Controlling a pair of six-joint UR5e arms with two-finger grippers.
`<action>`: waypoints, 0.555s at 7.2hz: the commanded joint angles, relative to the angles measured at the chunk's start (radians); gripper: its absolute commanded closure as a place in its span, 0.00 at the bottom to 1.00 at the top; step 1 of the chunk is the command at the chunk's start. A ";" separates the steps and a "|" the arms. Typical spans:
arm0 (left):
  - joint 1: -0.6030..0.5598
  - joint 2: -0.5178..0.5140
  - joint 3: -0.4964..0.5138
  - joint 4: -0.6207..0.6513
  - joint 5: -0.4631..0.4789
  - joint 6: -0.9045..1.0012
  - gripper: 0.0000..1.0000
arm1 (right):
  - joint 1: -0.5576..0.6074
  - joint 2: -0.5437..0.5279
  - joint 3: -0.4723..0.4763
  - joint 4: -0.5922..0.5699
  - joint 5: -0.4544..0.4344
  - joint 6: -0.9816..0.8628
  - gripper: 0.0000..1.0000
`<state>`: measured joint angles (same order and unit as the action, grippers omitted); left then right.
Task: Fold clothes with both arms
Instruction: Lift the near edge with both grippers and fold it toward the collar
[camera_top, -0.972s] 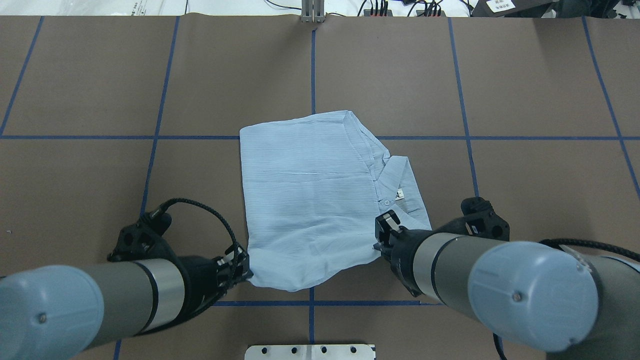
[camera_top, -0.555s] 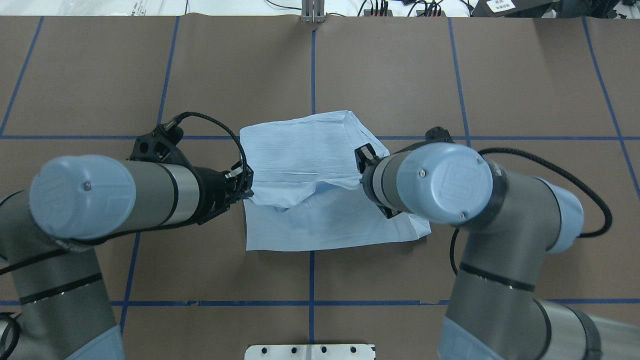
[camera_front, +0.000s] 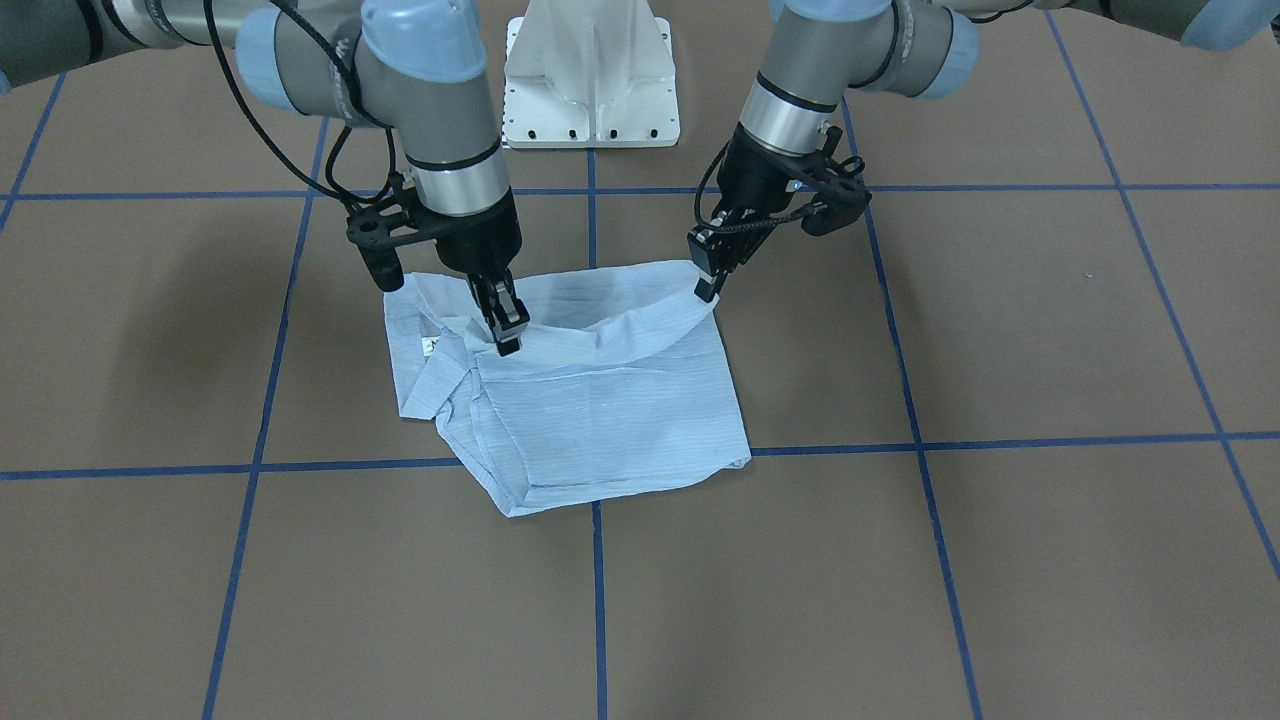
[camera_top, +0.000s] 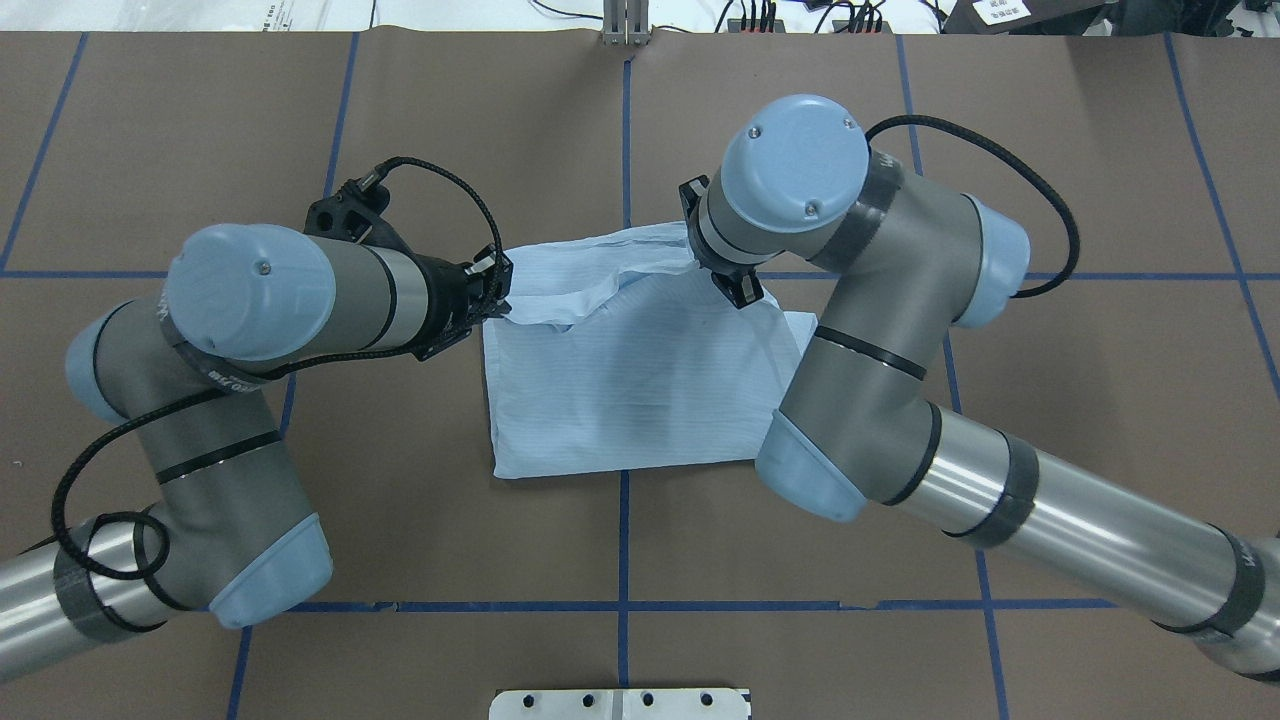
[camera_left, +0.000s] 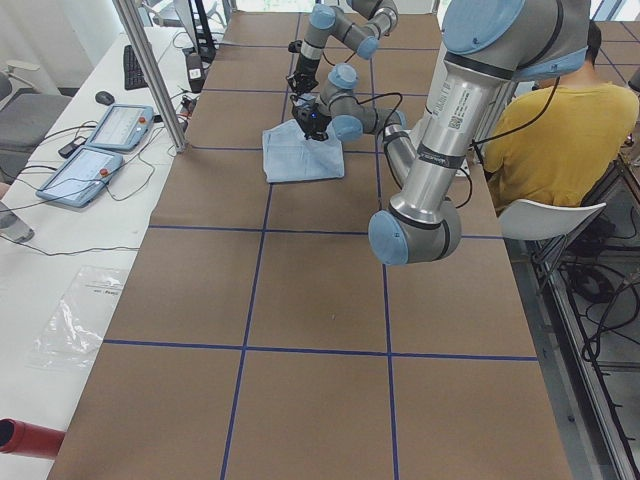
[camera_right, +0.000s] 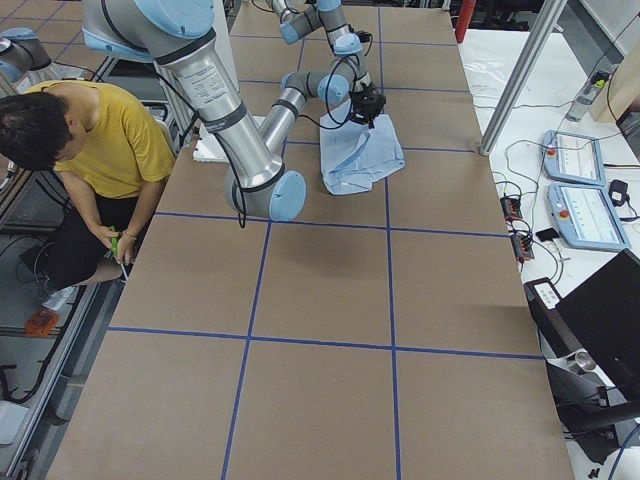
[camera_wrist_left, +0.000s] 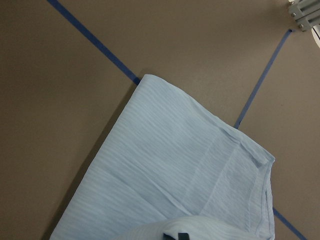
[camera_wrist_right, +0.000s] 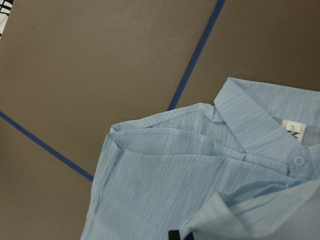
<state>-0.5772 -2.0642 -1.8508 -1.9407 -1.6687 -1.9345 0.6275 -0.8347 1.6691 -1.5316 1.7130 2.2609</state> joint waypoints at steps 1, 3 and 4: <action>-0.064 -0.034 0.137 -0.084 0.000 0.075 1.00 | 0.041 0.067 -0.228 0.202 0.013 -0.029 1.00; -0.090 -0.075 0.331 -0.258 0.000 0.112 1.00 | 0.047 0.121 -0.371 0.278 0.023 -0.034 1.00; -0.092 -0.091 0.402 -0.324 0.001 0.115 1.00 | 0.046 0.121 -0.432 0.344 0.023 -0.035 1.00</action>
<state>-0.6627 -2.1337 -1.5474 -2.1759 -1.6687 -1.8289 0.6730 -0.7211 1.3114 -1.2592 1.7351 2.2280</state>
